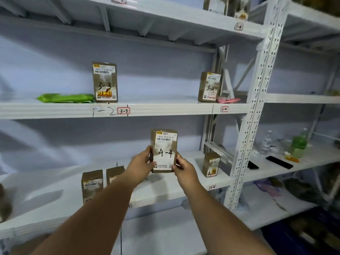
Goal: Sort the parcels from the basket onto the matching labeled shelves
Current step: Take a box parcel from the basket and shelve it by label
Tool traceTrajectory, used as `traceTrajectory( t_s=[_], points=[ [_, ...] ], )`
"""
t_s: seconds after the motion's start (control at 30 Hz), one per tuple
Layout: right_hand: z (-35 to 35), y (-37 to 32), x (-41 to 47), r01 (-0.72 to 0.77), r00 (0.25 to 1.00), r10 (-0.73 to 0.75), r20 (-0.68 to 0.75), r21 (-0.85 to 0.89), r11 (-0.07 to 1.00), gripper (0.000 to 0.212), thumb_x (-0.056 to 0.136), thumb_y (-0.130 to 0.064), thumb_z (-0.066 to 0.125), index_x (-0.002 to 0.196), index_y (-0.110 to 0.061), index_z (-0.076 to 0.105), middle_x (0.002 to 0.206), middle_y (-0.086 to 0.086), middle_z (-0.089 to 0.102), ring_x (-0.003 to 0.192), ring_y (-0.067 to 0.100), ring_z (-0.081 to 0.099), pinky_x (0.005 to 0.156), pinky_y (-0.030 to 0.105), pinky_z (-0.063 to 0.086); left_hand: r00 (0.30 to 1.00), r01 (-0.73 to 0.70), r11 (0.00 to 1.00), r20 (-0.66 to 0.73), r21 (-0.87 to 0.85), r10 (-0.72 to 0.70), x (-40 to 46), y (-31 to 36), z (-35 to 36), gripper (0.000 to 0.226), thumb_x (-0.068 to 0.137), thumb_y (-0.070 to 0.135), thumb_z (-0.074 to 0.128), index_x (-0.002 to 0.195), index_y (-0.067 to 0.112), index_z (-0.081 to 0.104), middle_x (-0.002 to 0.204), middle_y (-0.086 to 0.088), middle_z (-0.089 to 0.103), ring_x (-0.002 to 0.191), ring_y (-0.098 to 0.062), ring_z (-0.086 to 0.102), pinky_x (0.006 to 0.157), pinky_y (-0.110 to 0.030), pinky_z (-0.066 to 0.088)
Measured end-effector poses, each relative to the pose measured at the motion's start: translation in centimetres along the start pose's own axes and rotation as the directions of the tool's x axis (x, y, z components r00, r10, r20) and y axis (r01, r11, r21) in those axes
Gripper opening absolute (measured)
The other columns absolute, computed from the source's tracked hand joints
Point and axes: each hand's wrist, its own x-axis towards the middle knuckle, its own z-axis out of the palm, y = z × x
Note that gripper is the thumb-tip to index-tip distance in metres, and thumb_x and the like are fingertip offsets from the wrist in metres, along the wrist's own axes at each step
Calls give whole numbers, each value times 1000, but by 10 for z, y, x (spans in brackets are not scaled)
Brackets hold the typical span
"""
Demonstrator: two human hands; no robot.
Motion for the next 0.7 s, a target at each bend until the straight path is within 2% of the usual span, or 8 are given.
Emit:
traceTrajectory(
  t_s=[0.07, 0.17, 0.23, 0.3, 0.4, 0.53, 0.63, 0.7],
  points=[
    [-16, 16, 21, -18, 999, 18, -40, 8, 1000, 59, 91, 4, 55, 141, -27, 50, 127, -10, 64, 118, 13, 60, 100, 27, 48, 1000, -6, 999, 23, -33, 7, 22, 2, 21, 51, 93, 3, 54, 135, 30, 45, 116, 7, 63, 108, -13, 61, 79, -18, 53],
    [-38, 48, 58, -37, 996, 37, -79, 6, 999, 57, 90, 5, 58, 140, -22, 52, 123, -9, 65, 114, 12, 61, 94, 16, 47, 998, 47, 988, 51, -144, -40, 65, -10, 58, 56, 92, -1, 54, 137, 31, 45, 116, 3, 64, 103, -15, 64, 84, -30, 56],
    [-53, 67, 79, -50, 995, 51, -90, 12, 999, 57, 89, 6, 58, 138, -22, 53, 120, -8, 66, 109, 10, 61, 91, 13, 49, 993, 121, 964, 29, -235, -118, 93, -20, 82, 55, 90, -1, 57, 136, 28, 48, 116, -3, 64, 97, -20, 67, 80, -35, 59],
    [-70, 89, 101, -85, 993, 85, -77, -2, 996, 57, 89, 7, 58, 138, -23, 53, 117, -7, 67, 103, 9, 62, 82, 6, 48, 978, 208, 929, 49, -307, -203, 120, -30, 110, 51, 87, -4, 58, 132, 19, 53, 117, -10, 64, 93, -24, 68, 73, -33, 60],
    [-95, 121, 134, -107, 993, 104, -58, -44, 993, 56, 89, 4, 60, 138, -22, 53, 116, -6, 69, 102, 8, 64, 79, 7, 48, 953, 301, 877, 90, -375, -289, 151, -41, 144, 53, 86, -3, 63, 133, 20, 55, 115, -8, 66, 93, -26, 69, 76, -37, 60],
    [-121, 164, 168, -143, 990, 143, -8, -82, 986, 55, 89, 0, 61, 135, -29, 56, 113, -8, 71, 106, 12, 66, 92, 29, 54, 918, 391, 835, 96, -388, -385, 187, -53, 184, 47, 89, 0, 64, 133, 12, 54, 111, -7, 64, 94, -28, 69, 75, -37, 60],
    [-135, 186, 182, -161, 987, 162, 5, -85, 983, 53, 91, -2, 60, 131, -35, 52, 109, -8, 70, 99, 7, 66, 79, 12, 51, 925, 378, 883, 78, -279, -372, 202, -65, 209, 57, 88, -3, 62, 138, 19, 49, 112, -4, 63, 97, -24, 67, 80, -38, 59],
    [-144, 210, 193, -147, 988, 151, 28, -112, 983, 43, 92, 6, 55, 124, -22, 61, 103, -3, 69, 91, 4, 67, 73, 10, 50, 940, 340, 926, 86, -165, -330, 208, -77, 228, 71, 86, 0, 64, 145, 30, 38, 121, -2, 61, 102, -19, 65, 84, -35, 58]
  ],
)
